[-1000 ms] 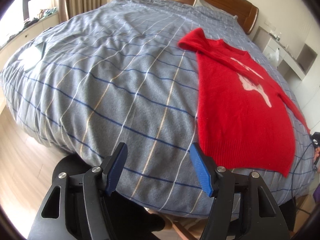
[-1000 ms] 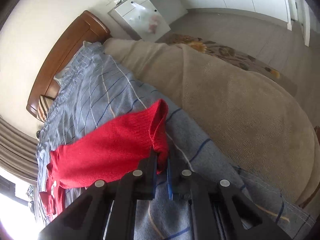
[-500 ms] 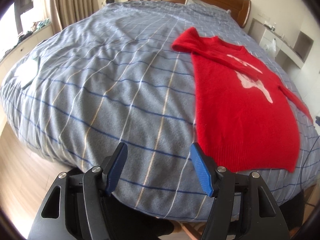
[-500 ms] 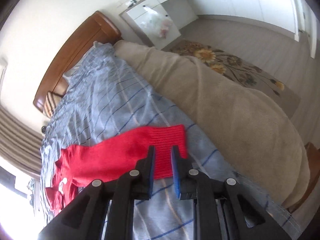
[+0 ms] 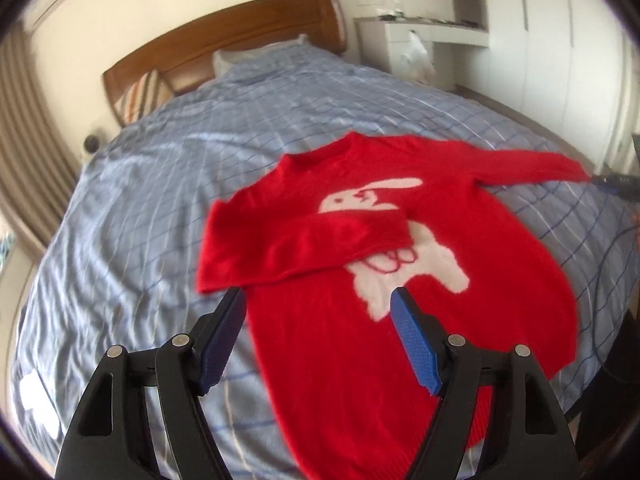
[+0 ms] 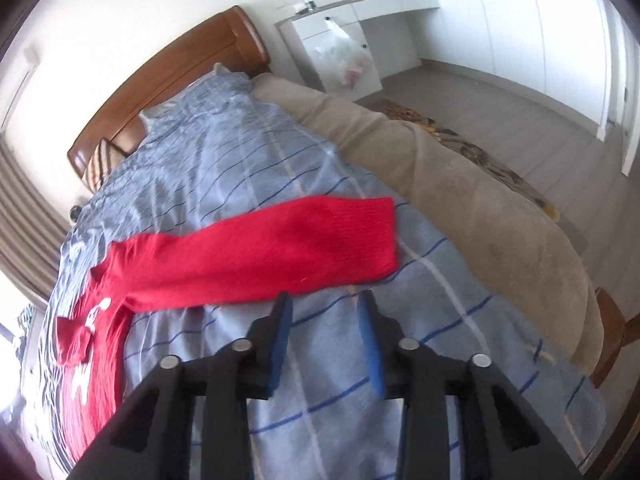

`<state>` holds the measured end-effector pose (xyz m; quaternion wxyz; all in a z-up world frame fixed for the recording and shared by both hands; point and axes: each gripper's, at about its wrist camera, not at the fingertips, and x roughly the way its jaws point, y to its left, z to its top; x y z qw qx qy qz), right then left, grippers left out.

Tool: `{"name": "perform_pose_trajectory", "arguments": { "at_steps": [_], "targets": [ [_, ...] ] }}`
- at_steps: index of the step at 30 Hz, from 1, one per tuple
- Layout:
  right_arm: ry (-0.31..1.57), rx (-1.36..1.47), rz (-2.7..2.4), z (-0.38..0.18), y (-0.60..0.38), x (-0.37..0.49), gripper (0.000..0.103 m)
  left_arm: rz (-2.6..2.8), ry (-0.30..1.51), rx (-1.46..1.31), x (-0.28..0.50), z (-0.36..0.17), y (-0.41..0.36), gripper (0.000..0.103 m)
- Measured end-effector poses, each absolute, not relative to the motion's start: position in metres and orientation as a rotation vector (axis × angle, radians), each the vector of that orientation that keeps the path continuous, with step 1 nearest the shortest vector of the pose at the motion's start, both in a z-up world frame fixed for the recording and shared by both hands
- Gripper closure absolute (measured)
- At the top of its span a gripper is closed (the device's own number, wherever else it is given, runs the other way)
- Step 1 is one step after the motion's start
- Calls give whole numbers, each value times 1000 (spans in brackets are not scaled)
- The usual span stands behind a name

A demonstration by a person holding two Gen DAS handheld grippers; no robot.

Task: Fold small clothes
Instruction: 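Grasp a sleeve cuff with the left gripper and stretch the sleeve out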

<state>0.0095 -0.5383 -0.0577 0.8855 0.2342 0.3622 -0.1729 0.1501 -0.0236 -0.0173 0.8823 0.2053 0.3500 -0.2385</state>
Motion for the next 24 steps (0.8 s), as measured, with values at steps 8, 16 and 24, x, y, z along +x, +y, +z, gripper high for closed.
{"name": "perform_pose_trajectory", "arguments": {
  "at_steps": [8,16,24],
  "targets": [
    [797,307,-363,-99,-501,22,56,-639,827,801,199,-98,-124,27],
    [765,200,-385,-109,-489,21,54,-611,821,675,217,-95,-128,101],
    [756,196,-385,-110,-488,23,54,-332,731,9,268,8,38,101]
  ]
}}
